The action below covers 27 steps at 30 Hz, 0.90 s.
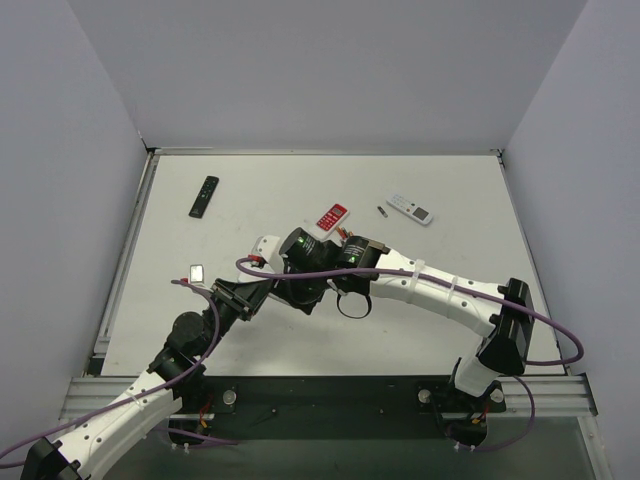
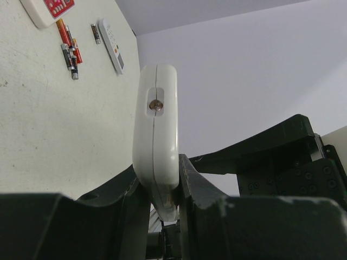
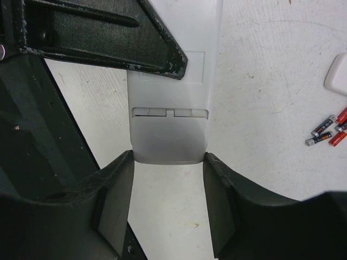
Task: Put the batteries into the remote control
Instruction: Load the battery cover into the remote control.
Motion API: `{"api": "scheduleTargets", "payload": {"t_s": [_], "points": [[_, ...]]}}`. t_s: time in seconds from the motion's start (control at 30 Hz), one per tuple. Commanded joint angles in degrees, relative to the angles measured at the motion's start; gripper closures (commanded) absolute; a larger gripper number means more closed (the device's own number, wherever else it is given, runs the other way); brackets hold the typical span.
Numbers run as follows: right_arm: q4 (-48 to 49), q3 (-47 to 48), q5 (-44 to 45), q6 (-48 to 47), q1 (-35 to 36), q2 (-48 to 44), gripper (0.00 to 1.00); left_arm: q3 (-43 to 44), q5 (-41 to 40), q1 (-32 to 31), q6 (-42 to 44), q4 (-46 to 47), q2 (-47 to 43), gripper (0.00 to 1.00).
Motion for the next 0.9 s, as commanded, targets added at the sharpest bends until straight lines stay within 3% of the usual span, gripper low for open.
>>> {"api": "scheduleTargets", "payload": {"t_s": [0.0,0.87], "points": [[-0.74,2.23,0.11,0.18,-0.26,1.23,0.90,-8.44,0.38,-0.10,0.27,3.58,-0.43,1.00],[-1.00,2.31,0.91,0.70,-1.23,2.54,0.90,-8.53,1.87,-0.02,0.00,5.87,-0.96,1.00]]}}
